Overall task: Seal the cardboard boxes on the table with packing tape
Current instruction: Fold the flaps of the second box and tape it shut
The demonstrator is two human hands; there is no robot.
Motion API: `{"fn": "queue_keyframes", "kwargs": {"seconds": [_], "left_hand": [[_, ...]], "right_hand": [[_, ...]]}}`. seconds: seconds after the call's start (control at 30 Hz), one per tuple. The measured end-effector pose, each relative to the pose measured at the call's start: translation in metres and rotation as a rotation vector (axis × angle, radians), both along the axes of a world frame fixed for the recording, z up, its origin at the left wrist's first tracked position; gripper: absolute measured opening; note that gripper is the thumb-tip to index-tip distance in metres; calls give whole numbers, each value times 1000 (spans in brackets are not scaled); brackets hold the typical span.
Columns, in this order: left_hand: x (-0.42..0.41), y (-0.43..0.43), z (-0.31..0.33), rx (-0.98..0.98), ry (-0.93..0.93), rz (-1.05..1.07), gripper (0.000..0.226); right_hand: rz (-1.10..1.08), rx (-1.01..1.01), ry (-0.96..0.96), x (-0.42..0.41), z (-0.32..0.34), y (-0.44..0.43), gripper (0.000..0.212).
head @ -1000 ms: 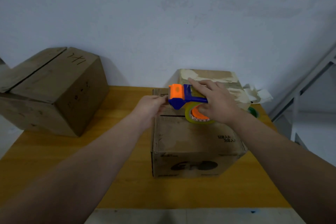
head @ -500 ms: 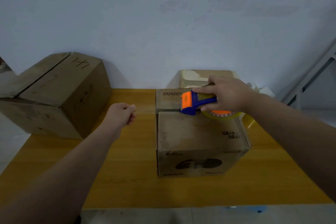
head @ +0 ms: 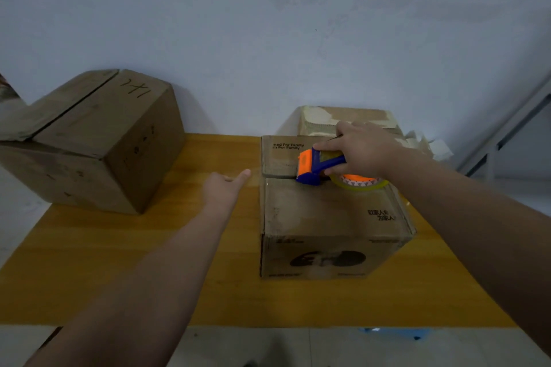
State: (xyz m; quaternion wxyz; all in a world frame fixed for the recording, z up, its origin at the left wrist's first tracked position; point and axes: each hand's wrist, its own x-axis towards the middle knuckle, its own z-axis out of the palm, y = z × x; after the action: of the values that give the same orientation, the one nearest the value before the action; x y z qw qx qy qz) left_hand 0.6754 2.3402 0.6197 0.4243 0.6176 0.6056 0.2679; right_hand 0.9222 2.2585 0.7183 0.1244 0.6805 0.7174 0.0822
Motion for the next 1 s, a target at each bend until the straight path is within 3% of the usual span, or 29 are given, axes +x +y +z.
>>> {"fn": "queue_keyframes", "kwargs": {"seconds": [0.23,0.4,0.53,0.6,0.67,0.7,0.77,0.83,0.93,1.0], "left_hand": [[10,1,-15,-120,157,-34,54],[17,-1,-17,-428,-69,11,81],[15,1,-11,-518,-65,33,93],[11,2,-14,-422,66,29,92],[8,6,-17,-134,116,29,74],[9,5,-14,-41,-2,13,62],[18,-5,-6,-80,-299,-114,57],[28,-18,-3,-226,-317,-291,85],[29,-22,-9,-405,-255,-367,120],[25,-17,-11,-329,-235,-435,134]], "right_hand": [[16,11,-16,-3,-3,2,66],[13,15,-14,-4,-3,1,66],[17,23,-14,-4,-3,-1,66],[15,29,-19,-5,-3,-2,66],[13,31,-16,-5,-3,-3,66],[12,31,-13,-5,-3,-3,66],[7,29,-5,-5,-4,-2,66],[2,28,5,-4,-3,-2,66],[2,17,17,-4,-2,-1,66],[9,13,29,-2,0,-1,66]]}}
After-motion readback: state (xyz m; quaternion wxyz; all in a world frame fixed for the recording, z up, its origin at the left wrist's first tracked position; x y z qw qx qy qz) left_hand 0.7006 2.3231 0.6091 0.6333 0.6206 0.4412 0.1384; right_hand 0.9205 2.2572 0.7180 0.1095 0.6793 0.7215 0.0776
